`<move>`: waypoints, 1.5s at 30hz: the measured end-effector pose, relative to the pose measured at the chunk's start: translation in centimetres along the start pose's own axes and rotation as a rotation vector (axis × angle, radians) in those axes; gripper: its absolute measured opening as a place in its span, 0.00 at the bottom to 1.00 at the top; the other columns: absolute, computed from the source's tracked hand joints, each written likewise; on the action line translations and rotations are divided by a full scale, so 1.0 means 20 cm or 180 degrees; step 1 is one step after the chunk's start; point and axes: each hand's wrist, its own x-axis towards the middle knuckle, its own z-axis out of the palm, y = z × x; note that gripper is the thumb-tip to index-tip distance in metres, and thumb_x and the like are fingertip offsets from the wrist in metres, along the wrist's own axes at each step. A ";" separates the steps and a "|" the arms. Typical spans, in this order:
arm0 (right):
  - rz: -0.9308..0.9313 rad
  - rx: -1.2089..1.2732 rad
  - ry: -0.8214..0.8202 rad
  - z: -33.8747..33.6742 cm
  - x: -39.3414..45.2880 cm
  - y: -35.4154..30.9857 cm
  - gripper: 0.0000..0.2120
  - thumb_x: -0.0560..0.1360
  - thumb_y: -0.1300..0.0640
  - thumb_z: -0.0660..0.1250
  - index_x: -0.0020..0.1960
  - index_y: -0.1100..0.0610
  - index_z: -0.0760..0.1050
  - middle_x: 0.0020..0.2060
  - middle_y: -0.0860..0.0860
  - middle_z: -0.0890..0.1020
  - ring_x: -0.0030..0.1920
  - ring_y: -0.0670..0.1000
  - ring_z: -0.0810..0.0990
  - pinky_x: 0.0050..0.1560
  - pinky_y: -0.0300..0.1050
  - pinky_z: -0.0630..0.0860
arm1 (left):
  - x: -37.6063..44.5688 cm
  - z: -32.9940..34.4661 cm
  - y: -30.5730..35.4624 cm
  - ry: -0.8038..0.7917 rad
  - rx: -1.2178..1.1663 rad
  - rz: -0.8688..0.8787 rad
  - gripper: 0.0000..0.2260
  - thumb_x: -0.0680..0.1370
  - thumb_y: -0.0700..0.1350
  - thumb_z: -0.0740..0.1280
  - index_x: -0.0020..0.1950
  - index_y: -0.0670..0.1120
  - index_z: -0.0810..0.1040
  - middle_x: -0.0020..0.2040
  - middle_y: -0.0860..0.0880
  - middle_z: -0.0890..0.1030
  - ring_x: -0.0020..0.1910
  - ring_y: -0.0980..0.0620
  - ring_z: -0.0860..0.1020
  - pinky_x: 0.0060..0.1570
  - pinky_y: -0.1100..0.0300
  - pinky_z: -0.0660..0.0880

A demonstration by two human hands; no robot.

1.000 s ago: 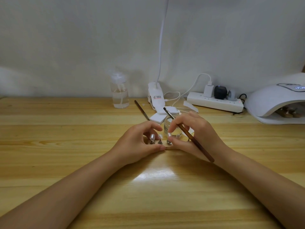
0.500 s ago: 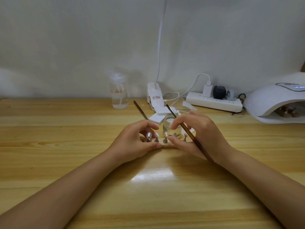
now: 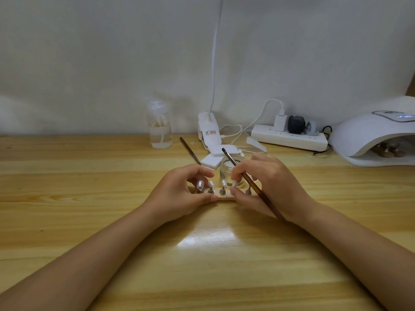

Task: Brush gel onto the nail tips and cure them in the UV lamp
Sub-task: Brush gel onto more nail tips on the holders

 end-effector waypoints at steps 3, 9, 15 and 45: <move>-0.0057 -0.0018 0.0004 0.00 0.00 0.00 0.06 0.65 0.57 0.72 0.41 0.57 0.79 0.34 0.47 0.79 0.35 0.46 0.75 0.38 0.42 0.73 | 0.00 0.00 0.00 -0.0030 -0.0038 -0.0071 0.17 0.64 0.41 0.77 0.46 0.55 0.76 0.40 0.48 0.81 0.38 0.67 0.76 0.40 0.75 0.71; -0.0185 0.0002 0.0122 0.00 0.00 -0.03 0.05 0.65 0.58 0.72 0.39 0.58 0.79 0.32 0.48 0.79 0.33 0.48 0.76 0.39 0.45 0.73 | 0.00 0.00 -0.02 -0.0104 -0.0011 -0.0126 0.17 0.65 0.43 0.76 0.48 0.57 0.75 0.40 0.51 0.80 0.39 0.66 0.76 0.41 0.74 0.71; -0.0062 0.0297 0.0370 0.03 0.00 -0.06 0.06 0.64 0.60 0.73 0.39 0.58 0.78 0.32 0.46 0.79 0.34 0.42 0.72 0.40 0.40 0.71 | -0.01 0.01 -0.02 -0.0220 0.0410 0.0000 0.19 0.68 0.46 0.74 0.53 0.59 0.71 0.47 0.57 0.77 0.47 0.60 0.75 0.48 0.67 0.72; 0.0521 0.0915 0.0934 0.05 0.02 -0.07 0.13 0.76 0.54 0.61 0.54 0.60 0.77 0.44 0.49 0.81 0.44 0.46 0.80 0.48 0.37 0.76 | -0.03 0.04 0.06 0.0887 0.0144 0.1067 0.06 0.72 0.44 0.69 0.45 0.44 0.83 0.42 0.51 0.83 0.44 0.55 0.79 0.48 0.42 0.73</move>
